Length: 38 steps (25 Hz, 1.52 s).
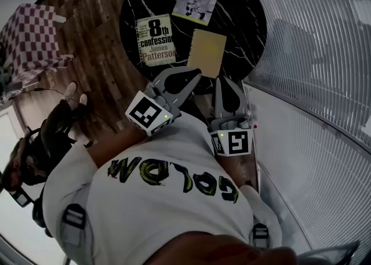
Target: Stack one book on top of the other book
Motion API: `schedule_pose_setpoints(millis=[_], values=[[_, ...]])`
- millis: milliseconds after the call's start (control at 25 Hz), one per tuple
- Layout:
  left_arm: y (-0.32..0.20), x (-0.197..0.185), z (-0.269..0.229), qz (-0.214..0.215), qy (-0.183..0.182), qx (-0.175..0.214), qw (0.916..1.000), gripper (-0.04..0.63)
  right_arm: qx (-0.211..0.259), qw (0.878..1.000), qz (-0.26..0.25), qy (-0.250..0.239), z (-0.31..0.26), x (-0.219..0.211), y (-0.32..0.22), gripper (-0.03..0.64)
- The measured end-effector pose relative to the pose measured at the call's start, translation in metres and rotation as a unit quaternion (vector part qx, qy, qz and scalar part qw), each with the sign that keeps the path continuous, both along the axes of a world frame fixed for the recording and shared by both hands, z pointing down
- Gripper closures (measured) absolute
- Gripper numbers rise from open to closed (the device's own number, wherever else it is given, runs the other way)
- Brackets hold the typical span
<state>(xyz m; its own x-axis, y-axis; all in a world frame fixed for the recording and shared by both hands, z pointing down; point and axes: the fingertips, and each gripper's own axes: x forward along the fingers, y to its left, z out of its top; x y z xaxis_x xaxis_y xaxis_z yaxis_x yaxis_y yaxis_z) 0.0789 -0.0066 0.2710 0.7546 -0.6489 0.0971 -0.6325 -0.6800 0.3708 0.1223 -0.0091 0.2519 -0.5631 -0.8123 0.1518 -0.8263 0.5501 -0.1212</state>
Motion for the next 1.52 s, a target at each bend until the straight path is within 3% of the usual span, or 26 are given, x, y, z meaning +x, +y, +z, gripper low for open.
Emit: schedule_pose_setpoints(millis=[160,800,1120,1520], values=[[0.005,0.007,0.024,0.006,-0.014,-0.030,0.9994,0.592,-0.021,1.000,0.003,-0.003,0.019,0.007,0.002,0.614],[-0.016,0.009,0.078,0.007,-0.062,-0.056,0.9965,0.574,-0.062,0.998,0.007,0.026,0.073,0.023,-0.017,0.612],[-0.036,0.012,0.135,0.013,-0.086,-0.092,0.9920,0.551,-0.114,0.992,0.019,0.041,0.132,0.040,-0.035,0.562],[-0.049,0.011,0.208,0.001,-0.110,-0.156,0.9816,0.471,-0.173,0.983,0.020,0.057,0.208,0.057,-0.052,0.501]])
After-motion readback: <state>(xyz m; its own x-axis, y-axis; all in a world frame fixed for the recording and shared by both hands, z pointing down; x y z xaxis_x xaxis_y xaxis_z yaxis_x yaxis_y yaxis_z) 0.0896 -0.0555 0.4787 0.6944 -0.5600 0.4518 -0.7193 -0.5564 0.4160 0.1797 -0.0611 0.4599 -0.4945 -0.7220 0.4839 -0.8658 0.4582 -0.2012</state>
